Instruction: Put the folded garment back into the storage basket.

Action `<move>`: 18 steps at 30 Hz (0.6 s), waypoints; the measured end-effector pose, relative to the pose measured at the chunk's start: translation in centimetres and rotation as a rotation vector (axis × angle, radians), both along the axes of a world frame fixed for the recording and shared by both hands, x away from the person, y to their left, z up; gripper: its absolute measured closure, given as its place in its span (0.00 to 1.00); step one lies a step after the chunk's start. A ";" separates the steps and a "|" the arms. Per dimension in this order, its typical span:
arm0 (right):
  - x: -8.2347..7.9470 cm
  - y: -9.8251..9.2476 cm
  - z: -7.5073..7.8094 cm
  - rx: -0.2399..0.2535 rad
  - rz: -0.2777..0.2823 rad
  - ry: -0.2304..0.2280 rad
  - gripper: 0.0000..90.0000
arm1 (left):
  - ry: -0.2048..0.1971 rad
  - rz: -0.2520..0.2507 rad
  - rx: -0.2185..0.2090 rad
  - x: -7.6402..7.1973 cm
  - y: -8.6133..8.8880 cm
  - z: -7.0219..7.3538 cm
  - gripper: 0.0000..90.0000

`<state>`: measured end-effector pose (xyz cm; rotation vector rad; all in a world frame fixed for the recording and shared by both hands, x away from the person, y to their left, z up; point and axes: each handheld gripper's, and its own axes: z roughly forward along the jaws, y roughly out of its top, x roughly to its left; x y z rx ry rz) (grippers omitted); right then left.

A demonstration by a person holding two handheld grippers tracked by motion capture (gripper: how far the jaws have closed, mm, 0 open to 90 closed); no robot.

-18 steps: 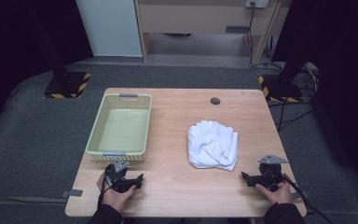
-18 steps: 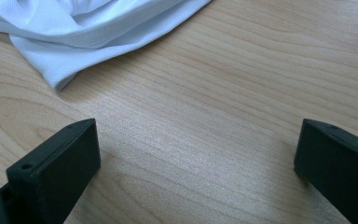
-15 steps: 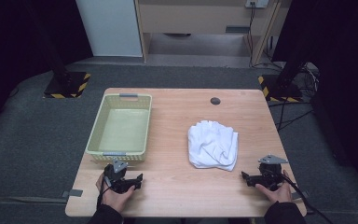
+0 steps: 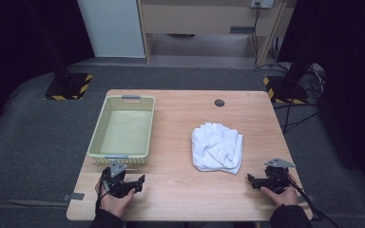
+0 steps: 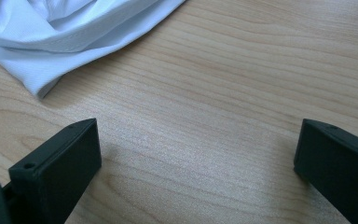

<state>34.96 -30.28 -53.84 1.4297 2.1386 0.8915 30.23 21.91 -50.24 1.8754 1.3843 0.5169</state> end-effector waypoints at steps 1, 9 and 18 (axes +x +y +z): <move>0.0 0.0 0.0 0.000 0.000 0.000 0.01 | -0.001 0.001 -0.005 0.0 0.0 0.0 0.12; 0.0 0.0 0.0 0.000 0.003 0.000 0.01 | -0.030 -0.009 -0.035 -0.1 0.0 0.8 0.12; 0.0 -0.1 0.0 -0.001 0.008 -0.001 0.01 | -0.063 -0.020 -0.050 -0.1 -0.2 1.8 0.12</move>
